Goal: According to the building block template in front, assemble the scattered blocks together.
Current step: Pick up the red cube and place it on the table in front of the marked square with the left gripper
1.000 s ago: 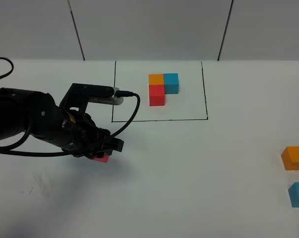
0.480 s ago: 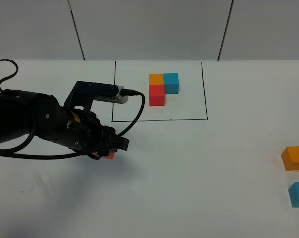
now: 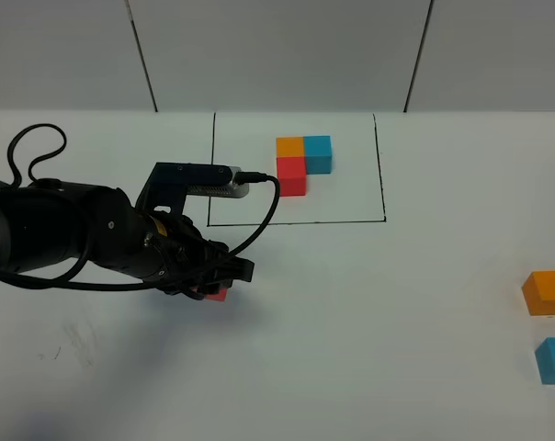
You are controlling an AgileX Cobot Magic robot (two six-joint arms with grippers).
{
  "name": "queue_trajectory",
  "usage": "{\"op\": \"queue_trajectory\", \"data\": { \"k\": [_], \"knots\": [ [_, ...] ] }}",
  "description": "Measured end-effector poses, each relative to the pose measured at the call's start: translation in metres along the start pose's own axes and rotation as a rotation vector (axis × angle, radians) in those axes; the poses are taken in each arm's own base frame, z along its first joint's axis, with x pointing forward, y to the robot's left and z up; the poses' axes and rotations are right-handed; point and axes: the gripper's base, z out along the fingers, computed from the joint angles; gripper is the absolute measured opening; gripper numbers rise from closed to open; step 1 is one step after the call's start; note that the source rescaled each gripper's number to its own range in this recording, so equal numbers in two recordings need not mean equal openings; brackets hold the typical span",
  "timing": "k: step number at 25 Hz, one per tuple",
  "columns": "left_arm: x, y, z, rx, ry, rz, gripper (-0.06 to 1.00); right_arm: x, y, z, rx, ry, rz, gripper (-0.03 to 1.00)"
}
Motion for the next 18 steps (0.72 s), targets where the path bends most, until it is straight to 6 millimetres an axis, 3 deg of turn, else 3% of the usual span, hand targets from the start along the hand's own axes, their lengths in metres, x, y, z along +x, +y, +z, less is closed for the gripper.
{"op": "queue_trajectory", "data": {
  "k": [18],
  "knots": [
    [-0.003,-0.002,0.012,0.045,-0.058,-0.172,0.46,0.0,0.0,0.0,0.0,0.0,0.0,0.0]
  ]
}}
